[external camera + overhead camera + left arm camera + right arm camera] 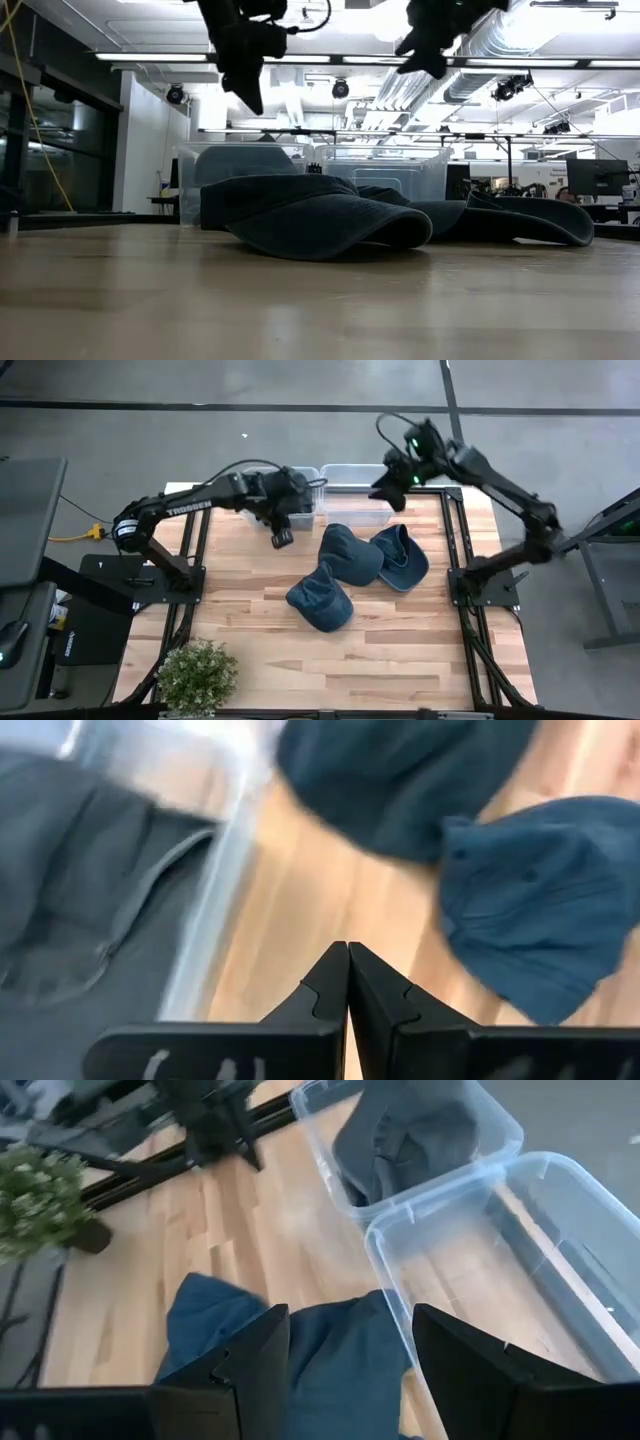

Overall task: Pick & Place hat
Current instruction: Put the top left blue cap into the right transparent bin

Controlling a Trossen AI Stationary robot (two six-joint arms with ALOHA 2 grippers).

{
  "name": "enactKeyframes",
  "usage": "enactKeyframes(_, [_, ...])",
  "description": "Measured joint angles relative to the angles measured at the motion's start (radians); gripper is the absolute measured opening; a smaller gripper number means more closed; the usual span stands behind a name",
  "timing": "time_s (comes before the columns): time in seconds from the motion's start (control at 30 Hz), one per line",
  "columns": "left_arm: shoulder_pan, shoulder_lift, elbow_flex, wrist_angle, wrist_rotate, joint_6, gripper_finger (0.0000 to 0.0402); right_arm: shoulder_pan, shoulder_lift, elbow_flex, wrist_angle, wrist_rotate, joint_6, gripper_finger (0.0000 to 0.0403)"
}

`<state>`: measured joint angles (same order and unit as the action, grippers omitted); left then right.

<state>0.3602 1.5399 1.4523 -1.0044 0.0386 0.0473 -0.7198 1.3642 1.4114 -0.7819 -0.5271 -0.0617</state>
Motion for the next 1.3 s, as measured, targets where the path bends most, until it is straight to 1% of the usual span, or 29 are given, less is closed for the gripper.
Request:
enactKeyframes(0.1, [-0.053,0.009,-0.023,0.006,0.012,0.020,0.0001,0.059,-0.135,-0.195,0.153,0.097,0.097,0.0208])
enactKeyframes(0.23, [-0.091,0.002,-0.051,0.086,0.080,0.056,0.0001,0.157,-0.289,-0.388,0.290,0.247,0.245,0.0208])
enactKeyframes(0.33, [-0.108,0.007,-0.098,0.151,0.109,0.053,0.0001,0.238,-0.373,-0.492,0.330,0.395,0.362,0.0208])
enactKeyframes(0.4, [-0.115,0.006,-0.127,0.197,0.138,0.040,0.0001,0.293,-0.417,-0.546,0.335,0.474,0.445,0.0208])
enactKeyframes(0.47, [-0.128,0.006,-0.155,0.228,0.160,0.013,0.0001,0.350,-0.452,-0.594,0.335,0.521,0.535,0.0208])
enactKeyframes(0.53, [-0.144,0.006,-0.175,0.249,0.161,-0.021,0.0001,0.408,-0.480,-0.637,0.339,0.545,0.647,0.0208])
enactKeyframes(0.6, [-0.166,0.006,-0.183,0.260,0.157,-0.065,0.0001,0.468,-0.499,-0.684,0.355,0.563,0.786,0.0208])
enactKeyframes(0.7, [-0.208,0.006,-0.188,0.261,0.104,-0.149,0.0001,0.559,-0.514,-0.763,0.370,0.619,1.022,0.0208])
enactKeyframes(0.87, [-0.288,0.006,-0.188,0.364,0.016,-0.232,0.0001,0.695,-0.514,-0.908,0.512,0.754,1.220,0.0208])
enactKeyframes(0.97, [-0.321,0.008,-0.188,0.417,-0.053,-0.268,0.0001,0.743,-0.513,-0.995,0.615,0.835,1.316,0.0208])
enactKeyframes(1.07, [-0.338,0.029,-0.187,0.453,-0.099,-0.319,0.0001,0.773,-0.513,-1.058,0.669,0.866,1.403,0.0208])
enactKeyframes(1.2, [-0.350,0.050,-0.186,0.501,-0.112,-0.368,0.0001,0.789,-0.514,-1.108,0.696,0.897,1.457,0.0208])
enactKeyframes(1.3, [-0.350,0.068,-0.187,0.532,-0.120,-0.395,0.0001,0.789,-0.513,-1.130,0.702,0.900,1.475,0.0208])
